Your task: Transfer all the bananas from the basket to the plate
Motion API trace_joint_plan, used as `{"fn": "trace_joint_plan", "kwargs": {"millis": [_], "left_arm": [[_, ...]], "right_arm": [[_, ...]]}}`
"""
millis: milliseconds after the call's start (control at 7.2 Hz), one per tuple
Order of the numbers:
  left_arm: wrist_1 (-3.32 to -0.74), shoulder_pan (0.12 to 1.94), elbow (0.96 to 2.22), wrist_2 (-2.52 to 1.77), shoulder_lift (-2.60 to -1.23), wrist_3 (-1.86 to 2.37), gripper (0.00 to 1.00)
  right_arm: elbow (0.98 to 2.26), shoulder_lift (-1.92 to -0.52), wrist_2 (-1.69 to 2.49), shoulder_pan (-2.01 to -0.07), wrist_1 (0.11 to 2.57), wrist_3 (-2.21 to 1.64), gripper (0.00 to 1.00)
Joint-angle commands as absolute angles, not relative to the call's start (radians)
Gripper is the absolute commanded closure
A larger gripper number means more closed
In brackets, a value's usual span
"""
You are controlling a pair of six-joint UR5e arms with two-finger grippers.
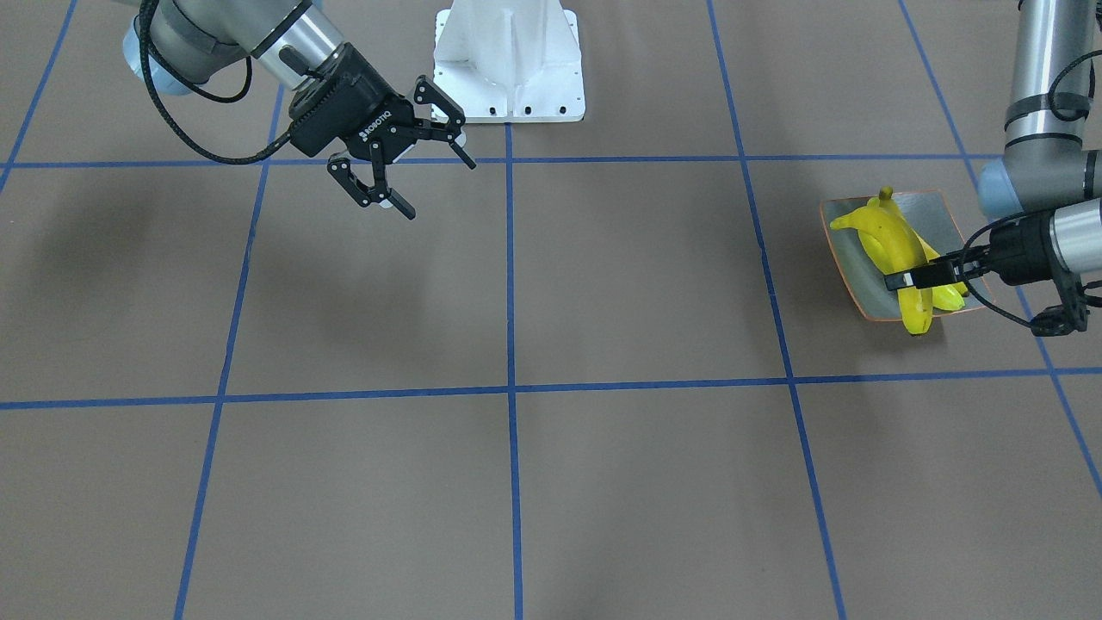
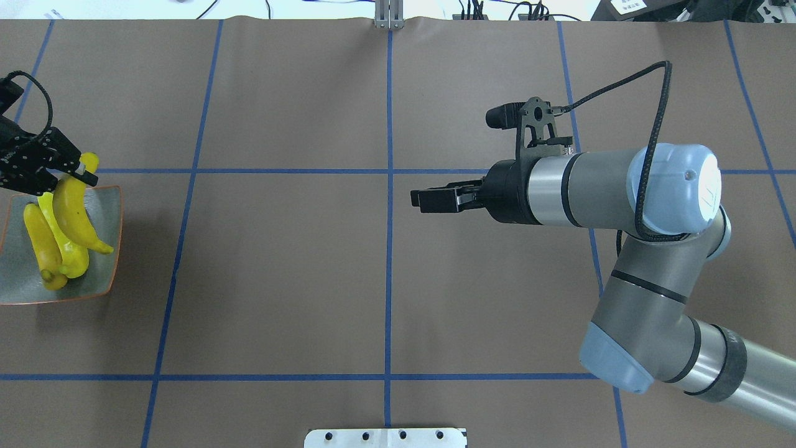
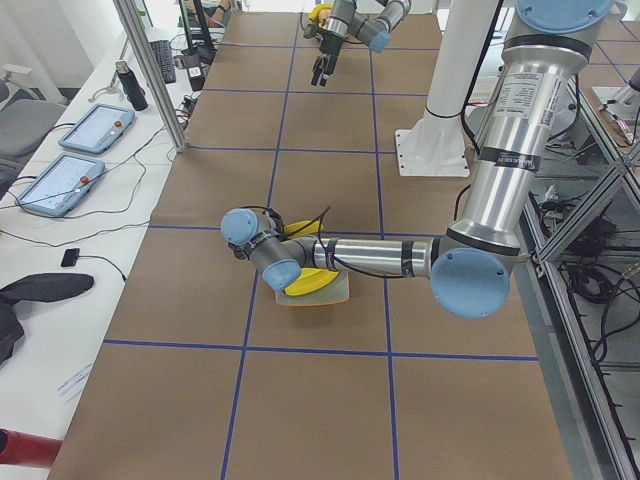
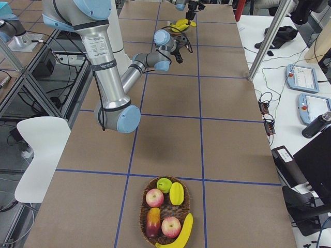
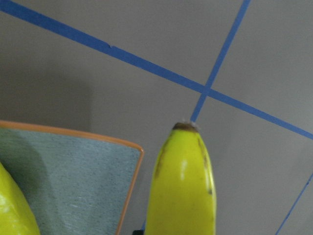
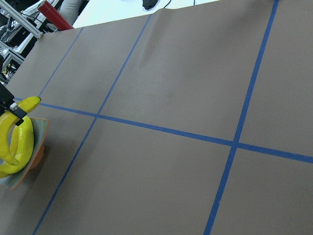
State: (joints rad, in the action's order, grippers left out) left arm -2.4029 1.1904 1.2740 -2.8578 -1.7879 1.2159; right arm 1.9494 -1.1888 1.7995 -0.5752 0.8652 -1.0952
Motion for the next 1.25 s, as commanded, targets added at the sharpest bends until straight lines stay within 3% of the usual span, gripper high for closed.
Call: {"fn": "trace_joint_plan", "kwargs": {"millis": [0,278,695,834,1111], "left_arm": [[-2.405,1.189,1.253,-2.858,-1.778,1.215,1.0],[-2.454,1.187,1.236,-2.856,-1.757,1.216,1.0],[-2.459,1.187,1.239,-2.858,-1.753,1.216,0.63],[-2.473,1.186,1.236,-2.858,-1.749,1.216,0.37],[-2.531,1.186,1.236,-2.858,-1.727,1.223,0.0]], "right_arm": [[1.947,-1.189,1.799,-0.574,0.865,-1.095,0.0],[1.948,-1.189,1.799,-0.574,0.865,-1.097,0.0],[1.953,-1.189,1.796,-0.575,0.865,-1.097,0.0],[1.954,-1.189,1.796,-0.575,0.865,-1.097,0.0],[1.956,-1.187,1.796,-0.575,0.865,-1.117,0.0]]}}
